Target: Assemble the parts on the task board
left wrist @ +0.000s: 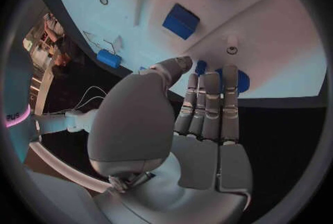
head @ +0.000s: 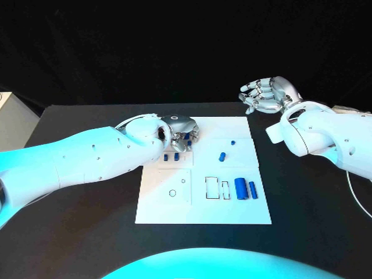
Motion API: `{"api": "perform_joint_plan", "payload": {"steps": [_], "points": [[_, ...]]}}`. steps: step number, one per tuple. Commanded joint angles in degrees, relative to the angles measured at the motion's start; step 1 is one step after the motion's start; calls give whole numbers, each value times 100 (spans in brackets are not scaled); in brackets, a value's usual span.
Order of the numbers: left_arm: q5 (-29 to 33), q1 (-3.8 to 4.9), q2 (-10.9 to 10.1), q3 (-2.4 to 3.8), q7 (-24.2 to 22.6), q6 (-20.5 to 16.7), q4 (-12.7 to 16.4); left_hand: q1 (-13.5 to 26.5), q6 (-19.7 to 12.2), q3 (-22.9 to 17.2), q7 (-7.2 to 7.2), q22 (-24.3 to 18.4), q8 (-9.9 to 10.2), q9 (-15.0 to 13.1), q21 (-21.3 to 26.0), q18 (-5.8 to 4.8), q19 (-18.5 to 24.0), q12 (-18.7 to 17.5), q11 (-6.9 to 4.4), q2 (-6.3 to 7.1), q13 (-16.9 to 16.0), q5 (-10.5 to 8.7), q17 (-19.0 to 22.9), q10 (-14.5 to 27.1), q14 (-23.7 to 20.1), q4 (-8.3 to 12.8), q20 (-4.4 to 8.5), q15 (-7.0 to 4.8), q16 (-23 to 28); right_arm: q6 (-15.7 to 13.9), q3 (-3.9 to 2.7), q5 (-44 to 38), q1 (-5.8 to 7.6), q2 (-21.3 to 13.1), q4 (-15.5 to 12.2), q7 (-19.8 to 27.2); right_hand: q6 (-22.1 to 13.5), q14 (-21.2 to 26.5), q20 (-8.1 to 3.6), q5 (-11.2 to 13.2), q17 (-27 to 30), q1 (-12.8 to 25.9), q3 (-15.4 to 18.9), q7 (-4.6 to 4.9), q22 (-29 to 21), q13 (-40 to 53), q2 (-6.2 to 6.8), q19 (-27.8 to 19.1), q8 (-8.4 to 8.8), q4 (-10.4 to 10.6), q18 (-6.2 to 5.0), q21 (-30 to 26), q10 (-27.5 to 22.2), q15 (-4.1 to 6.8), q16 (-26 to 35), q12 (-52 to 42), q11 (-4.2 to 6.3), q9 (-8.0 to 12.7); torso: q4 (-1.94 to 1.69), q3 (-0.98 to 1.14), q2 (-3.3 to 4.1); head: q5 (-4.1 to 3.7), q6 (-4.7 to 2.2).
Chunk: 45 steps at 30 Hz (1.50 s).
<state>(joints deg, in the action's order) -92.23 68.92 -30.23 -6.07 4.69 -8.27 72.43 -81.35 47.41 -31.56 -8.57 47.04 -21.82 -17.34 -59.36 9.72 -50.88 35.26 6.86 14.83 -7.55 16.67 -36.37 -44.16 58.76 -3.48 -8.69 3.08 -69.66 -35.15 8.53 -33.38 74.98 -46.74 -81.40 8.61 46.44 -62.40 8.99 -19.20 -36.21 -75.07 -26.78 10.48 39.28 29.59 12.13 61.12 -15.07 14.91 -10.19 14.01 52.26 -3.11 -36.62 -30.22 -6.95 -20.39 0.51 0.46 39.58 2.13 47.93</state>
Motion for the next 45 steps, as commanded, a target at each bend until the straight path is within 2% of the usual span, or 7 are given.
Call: {"api": "perform_joint_plan", "payload": {"steps": [1,3,4,11,21,32,45], "points": [[-86,0,28,4,65,107,0,-50,34,-42,23,13,38,21,-26,80,2,-45,-1,-12,30,-31,25,-33,-22,10,23,-27,-28,-77,-2,327,-2,13,19,425,89,420,177,-23,451,32,-173,159,-475,-667,76,-388,4,-51,21,-529,81,-187,914,550,-124,19,2,0,-1,5,5],[-91,0,34,4,75,116,-1,-51,36,-62,29,20,55,32,-33,81,5,-62,2,-15,46,-33,41,-44,-28,15,22,-25,-34,-51,-2,370,-2,20,30,462,121,353,270,-15,769,89,-246,187,-853,-1203,77,-402,58,-149,-45,-800,285,-248,1429,873,-170,56,-1,-1,2,7,7],[-92,0,37,5,83,127,-1,-56,39,-81,29,25,66,39,-39,81,7,-74,4,-21,58,-33,52,-52,-32,20,21,-23,-40,-39,-2,388,-2,24,35,479,133,413,346,-16,936,117,-265,208,-1062,-1461,82,-448,96,-216,-12,-949,323,-273,1702,1024,-196,80,-2,0,2,8,13],[-96,1,27,5,138,225,9,-66,94,-171,2,61,101,67,-83,82,10,-115,14,-56,112,-42,107,-155,-31,44,17,-13,-82,9,-2,450,-9,41,58,533,171,384,415,-29,1295,209,-297,236,-1621,-2011,24,-543,203,-365,-30,-1045,430,-365,2209,1268,-232,143,-4,0,0,5,45],[-57,1,-1,5,237,283,39,-50,376,-392,-41,545,142,98,-530,4,-372,-234,-88,-175,230,-81,-300,-902,468,164,74,-94,-502,43,-2,481,-21,59,76,540,184,339,434,-34,1420,242,-308,247,-1844,-2190,2,-551,245,-422,-33,-1040,459,-379,2353,1343,-244,167,-2,0,-8,15,87],[-6,1,-13,4,252,319,37,-59,425,-420,-52,615,148,95,-595,-9,-427,-290,-99,-215,249,-86,-351,-976,535,197,91,-107,-553,66,-2,484,-26,61,77,534,191,317,440,-39,1466,245,-316,249,-1934,-2256,-10,-552,260,-452,-35,-1039,471,-384,2403,1367,-248,176,-1,1,-8,24,96],[13,-3,49,1,184,331,-37,-27,704,-435,2,945,143,25,-868,-77,-706,-666,-195,-314,330,-102,-698,-1523,923,311,158,-190,-782,134,-2,488,-26,63,73,534,245,215,425,-38,1528,241,-346,228,-2070,-2354,-33,-487,263,-507,-41,-1024,555,-362,2449,1378,-227,182,4,0,-1,27,110]]}}
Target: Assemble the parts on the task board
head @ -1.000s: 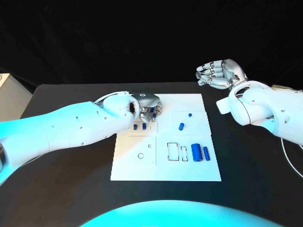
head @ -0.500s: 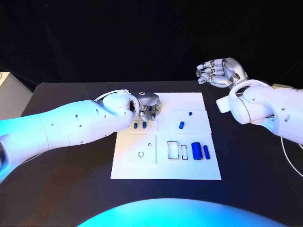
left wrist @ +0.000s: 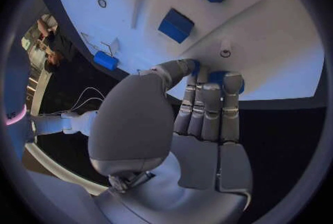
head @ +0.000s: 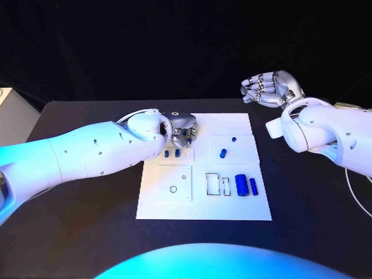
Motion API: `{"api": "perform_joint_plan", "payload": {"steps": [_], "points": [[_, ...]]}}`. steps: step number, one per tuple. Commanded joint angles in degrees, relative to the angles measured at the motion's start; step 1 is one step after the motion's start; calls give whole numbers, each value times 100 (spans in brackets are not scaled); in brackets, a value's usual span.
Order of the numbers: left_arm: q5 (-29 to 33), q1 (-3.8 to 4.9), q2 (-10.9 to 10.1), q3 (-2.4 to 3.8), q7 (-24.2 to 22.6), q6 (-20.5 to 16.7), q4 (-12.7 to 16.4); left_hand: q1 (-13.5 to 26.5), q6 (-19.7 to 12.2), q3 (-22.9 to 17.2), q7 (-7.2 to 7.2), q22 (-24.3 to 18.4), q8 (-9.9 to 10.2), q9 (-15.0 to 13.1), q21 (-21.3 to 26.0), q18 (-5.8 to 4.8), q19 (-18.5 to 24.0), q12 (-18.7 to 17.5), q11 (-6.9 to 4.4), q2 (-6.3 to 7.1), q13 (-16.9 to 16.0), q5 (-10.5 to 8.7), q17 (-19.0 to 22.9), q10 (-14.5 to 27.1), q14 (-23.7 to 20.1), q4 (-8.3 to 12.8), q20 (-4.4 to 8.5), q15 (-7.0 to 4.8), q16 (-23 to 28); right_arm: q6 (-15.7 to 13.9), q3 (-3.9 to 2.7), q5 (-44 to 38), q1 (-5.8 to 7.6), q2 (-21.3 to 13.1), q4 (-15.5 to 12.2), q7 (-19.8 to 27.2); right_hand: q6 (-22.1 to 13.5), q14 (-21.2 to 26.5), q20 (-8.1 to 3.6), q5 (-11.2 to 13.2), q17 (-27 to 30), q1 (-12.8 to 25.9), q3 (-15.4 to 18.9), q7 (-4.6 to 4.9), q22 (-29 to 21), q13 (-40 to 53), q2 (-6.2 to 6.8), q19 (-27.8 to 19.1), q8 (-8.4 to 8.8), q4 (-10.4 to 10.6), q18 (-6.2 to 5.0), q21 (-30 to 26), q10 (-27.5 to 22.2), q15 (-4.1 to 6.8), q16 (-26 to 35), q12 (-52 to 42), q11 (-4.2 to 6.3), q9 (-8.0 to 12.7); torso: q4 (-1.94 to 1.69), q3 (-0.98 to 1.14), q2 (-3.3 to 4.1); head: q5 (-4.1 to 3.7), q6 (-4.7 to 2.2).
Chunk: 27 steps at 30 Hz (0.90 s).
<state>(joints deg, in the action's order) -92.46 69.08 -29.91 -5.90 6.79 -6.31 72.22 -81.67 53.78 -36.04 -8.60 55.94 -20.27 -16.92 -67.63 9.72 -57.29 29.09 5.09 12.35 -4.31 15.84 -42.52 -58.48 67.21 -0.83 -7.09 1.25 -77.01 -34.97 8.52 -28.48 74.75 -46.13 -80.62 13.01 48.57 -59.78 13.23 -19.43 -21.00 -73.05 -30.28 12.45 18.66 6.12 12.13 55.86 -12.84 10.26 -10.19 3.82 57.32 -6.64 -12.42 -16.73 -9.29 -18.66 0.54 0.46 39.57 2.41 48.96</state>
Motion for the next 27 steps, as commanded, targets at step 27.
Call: {"api": "perform_joint_plan", "payload": {"steps": [27], "points": [[785,-24,-295,124,-241,-577,330,-21,274,-112,6,375,69,-87,-310,-149,-395,-445,-39,-122,-4,-1,-454,-494,435,216,43,-47,-173,70,-2,30,-12,7,16,192,55,43,66,-34,254,85,-8,72,-386,-250,-67,-72,103,-140,-35,-20,-97,-87,298,319,-64,44,-5,0,-26,-5,-22]]}}
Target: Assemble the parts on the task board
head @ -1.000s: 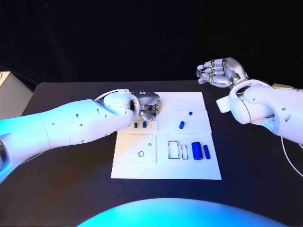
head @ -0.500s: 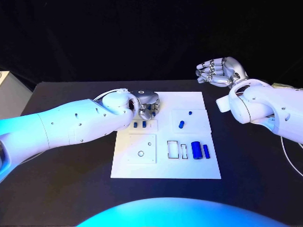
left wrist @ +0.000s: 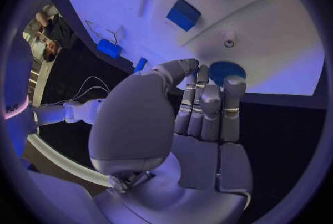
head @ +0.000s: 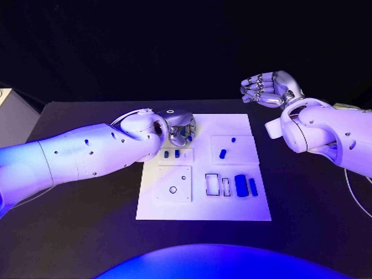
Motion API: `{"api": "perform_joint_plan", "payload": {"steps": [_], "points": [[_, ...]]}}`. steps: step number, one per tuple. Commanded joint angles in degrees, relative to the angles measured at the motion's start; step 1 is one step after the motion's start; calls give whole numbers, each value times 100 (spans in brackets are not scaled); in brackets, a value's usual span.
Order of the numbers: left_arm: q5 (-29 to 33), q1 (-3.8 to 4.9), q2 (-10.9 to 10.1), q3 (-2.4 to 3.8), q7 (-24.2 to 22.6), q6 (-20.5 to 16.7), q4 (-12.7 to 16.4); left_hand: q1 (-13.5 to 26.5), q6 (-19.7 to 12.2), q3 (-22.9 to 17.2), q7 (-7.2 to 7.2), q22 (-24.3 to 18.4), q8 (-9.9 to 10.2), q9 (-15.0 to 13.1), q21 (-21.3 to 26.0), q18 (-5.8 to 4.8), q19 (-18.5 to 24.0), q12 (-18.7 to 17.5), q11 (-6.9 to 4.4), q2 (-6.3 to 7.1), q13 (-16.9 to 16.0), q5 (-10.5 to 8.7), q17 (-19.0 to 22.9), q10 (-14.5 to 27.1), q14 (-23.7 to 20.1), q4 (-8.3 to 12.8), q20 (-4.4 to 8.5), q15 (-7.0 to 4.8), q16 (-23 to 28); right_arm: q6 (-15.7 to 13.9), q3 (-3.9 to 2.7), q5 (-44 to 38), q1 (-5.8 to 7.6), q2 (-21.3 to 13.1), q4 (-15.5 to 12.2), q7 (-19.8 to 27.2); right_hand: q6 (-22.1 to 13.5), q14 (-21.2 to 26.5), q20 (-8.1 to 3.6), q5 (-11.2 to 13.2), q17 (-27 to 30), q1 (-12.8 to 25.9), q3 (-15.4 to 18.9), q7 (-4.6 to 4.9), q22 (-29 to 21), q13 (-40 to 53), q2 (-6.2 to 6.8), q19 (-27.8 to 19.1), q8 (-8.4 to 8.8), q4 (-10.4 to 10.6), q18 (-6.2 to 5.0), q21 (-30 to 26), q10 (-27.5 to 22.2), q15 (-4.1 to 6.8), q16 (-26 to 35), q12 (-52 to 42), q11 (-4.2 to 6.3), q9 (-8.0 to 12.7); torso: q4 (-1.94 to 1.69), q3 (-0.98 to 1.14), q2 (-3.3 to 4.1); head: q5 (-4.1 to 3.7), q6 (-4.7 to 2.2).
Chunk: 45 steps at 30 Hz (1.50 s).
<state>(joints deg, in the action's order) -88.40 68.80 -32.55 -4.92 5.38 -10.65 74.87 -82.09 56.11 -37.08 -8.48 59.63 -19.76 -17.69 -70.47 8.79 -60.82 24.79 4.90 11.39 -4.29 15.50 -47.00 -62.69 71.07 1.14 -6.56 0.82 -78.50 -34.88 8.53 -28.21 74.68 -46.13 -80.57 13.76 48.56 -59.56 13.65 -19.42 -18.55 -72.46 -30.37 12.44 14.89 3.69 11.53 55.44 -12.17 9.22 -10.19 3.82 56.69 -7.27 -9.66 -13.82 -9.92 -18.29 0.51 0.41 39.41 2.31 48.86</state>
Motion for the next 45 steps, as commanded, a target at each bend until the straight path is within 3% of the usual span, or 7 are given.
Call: {"api": "perform_joint_plan", "payload": {"steps": [1,6,16,22,30,45], "points": [[463,6,-81,66,-99,-143,120,28,47,-7,-8,14,21,-12,-33,-58,-50,-28,-20,-25,-7,31,-14,-81,57,18,-10,-4,-27,73,-3,8,-8,10,29,122,62,8,24,-34,16,24,-2,70,-21,-7,-12,-25,35,-42,-37,-16,-25,-21,24,32,1,8,-1,4,-9,2,-15],[734,20,-276,196,-80,-59,335,47,63,3,-8,34,32,-17,-48,-62,-70,-62,-22,-6,-11,28,-41,-111,81,28,-10,-4,-39,122,-2,17,-14,21,116,128,75,-33,19,-32,38,20,-9,57,-58,-9,-21,-2,41,-60,-41,-7,-3,-11,28,57,11,11,-7,1,-19,4,-33],[824,79,-563,272,-12,146,520,88,86,31,-3,52,44,-25,-59,-69,-85,-109,-27,16,-17,26,-50,-151,94,27,-14,-4,-46,157,0,11,-41,33,219,110,76,-59,17,-30,70,30,-9,60,-109,-14,-16,13,65,-77,-39,-8,-11,-11,46,119,7,22,-22,2,-40,10,-25],[623,84,-611,259,18,189,412,99,96,40,1,51,47,-29,-56,-68,-82,-125,-31,21,-19,25,-44,-166,93,25,-14,-5,-45,157,1,10,-55,33,224,107,75,-58,18,-29,84,37,-7,64,-128,-14,-14,13,74,-80,-38,-11,-10,-14,58,139,4,26,-28,-5,-39,21,-25],[341,51,-598,181,45,234,301,116,106,53,5,39,53,-32,-46,-65,-69,-146,-34,30,-21,23,-30,-181,87,22,-13,-6,-42,163,1,10,-68,29,207,103,82,-56,20,-31,103,40,-10,63,-156,-13,-21,10,83,-86,-37,-14,-2,-18,75,162,3,30,-8,-9,-19,36,-21],[206,24,-608,112,123,389,221,119,111,57,9,21,56,-34,-33,-60,-51,-158,-37,33,-23,21,-15,-190,79,24,-13,-8,-37,162,2,10,-79,29,191,100,85,-56,21,-31,110,42,-11,63,-166,-12,-22,9,85,-88,-37,-14,2,-19,81,171,3,32,-16,0,-28,40,25]]}}
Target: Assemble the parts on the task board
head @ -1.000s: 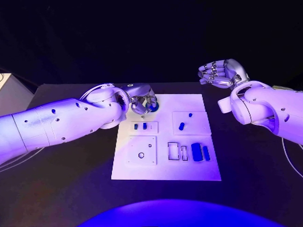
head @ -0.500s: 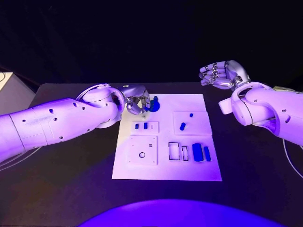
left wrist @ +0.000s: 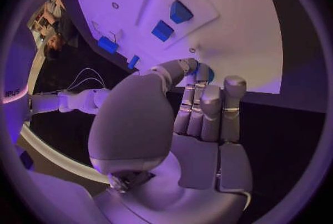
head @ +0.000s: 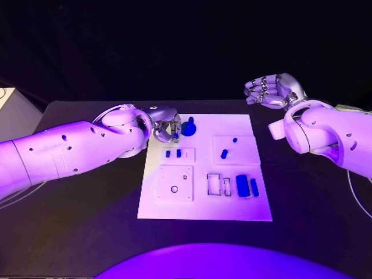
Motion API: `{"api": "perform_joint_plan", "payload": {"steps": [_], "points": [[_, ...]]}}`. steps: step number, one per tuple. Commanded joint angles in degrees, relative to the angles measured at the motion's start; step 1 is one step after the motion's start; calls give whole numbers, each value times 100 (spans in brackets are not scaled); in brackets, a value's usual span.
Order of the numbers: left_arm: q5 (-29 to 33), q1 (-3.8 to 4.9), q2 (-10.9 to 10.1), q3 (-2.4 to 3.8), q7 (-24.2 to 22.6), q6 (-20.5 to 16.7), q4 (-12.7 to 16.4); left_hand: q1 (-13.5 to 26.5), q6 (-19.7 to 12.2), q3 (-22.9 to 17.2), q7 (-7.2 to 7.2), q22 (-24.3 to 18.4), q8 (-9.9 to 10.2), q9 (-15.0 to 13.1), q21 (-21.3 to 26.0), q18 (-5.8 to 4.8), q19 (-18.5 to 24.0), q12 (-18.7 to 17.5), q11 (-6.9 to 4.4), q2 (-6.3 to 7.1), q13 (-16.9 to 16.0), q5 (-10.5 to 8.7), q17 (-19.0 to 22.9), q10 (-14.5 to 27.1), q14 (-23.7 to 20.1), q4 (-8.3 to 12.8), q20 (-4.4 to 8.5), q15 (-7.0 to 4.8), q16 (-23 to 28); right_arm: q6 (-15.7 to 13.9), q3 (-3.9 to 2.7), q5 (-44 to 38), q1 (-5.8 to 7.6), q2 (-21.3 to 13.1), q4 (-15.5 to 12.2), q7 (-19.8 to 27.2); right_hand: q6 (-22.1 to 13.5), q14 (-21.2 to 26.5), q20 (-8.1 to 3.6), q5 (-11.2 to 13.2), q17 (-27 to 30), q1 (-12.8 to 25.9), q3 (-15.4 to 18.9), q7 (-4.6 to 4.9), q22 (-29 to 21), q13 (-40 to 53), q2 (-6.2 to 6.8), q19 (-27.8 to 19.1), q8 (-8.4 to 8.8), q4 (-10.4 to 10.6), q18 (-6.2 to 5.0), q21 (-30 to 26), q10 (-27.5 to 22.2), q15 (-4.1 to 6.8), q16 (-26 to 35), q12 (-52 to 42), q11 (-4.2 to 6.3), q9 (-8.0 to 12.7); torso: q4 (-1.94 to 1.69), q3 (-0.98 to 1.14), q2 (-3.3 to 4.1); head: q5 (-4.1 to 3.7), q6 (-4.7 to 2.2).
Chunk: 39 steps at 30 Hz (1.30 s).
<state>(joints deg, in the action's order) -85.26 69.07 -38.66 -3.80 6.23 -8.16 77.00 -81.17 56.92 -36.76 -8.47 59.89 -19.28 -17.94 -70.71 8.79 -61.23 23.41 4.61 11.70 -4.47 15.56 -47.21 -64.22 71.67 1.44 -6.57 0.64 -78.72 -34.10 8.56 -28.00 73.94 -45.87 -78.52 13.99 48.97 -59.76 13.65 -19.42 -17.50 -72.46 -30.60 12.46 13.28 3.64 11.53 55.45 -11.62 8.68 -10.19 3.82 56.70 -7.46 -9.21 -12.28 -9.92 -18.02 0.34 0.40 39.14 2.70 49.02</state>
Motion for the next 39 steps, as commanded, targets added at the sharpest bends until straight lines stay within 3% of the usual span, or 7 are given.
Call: {"api": "perform_joint_plan", "payload": {"steps": [1,39], "points": [[-110,-4,1,-2,39,143,11,27,30,25,7,-5,7,-9,-8,-61,-11,-20,-7,3,-4,16,5,-38,19,-6,-12,10,-16,83,0,-12,-5,3,-14,76,45,-36,22,-31,5,42,12,61,-5,-7,-22,9,30,-34,-36,-14,1,1,37,17,3,5,3,1,-1,4,13],[-3,-18,-25,-10,25,350,93,38,52,32,16,-38,16,-15,18,-52,24,-57,-14,0,-9,14,22,-68,5,-6,-10,6,-9,67,0,-13,-11,17,-10,78,47,-34,24,-32,18,47,12,64,-25,-7,-22,6,38,-38,-35,-16,6,-1,49,34,0,9,3,3,-3,8,95]]}}
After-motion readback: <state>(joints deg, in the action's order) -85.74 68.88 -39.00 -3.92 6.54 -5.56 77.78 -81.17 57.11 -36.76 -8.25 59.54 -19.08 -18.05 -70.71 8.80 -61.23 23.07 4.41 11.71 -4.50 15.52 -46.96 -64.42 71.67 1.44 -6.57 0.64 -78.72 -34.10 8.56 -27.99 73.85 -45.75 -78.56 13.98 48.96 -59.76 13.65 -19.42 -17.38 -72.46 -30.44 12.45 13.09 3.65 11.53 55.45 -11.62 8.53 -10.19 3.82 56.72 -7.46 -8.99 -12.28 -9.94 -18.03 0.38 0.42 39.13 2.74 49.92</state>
